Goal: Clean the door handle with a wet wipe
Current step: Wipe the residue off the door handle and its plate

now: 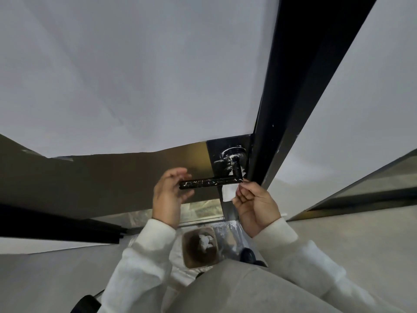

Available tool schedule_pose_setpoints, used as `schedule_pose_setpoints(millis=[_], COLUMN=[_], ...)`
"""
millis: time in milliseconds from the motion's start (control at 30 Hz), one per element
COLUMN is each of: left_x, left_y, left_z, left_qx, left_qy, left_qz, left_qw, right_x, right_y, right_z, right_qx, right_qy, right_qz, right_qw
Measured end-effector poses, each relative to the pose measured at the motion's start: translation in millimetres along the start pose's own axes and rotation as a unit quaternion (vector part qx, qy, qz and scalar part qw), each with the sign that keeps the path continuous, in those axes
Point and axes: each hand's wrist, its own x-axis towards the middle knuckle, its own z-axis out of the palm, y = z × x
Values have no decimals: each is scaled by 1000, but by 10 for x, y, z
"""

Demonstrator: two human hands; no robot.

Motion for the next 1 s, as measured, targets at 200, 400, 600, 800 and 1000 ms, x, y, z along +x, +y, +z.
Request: schedule_pose_setpoints(millis=[200,400,600,800,1000], left_x=[-119,-179,-152,-84,7], left_y=[-398,-357,-334,-356,-340], left_z=[265,450,490,566,660], left_qx=[-108,-95,-15,-87,-239], left_qy=[-116,-171,-147,-92,-103], left_qz=[-324,-255,-179,-144,-180], left_qw=[933,947,973,981,949], right_x=[163,117,99,105,37], right_y=[46,-81,-116,-162,-155], right_z=[53,-25,-37,-37,94], right_qx=[-20,-122,-215,-159,-53], right_qy=[-54,-71,-43,-68,-71], right_qz=[26,2,-125,-113,-102], right_qw=[998,990,968,978,991])
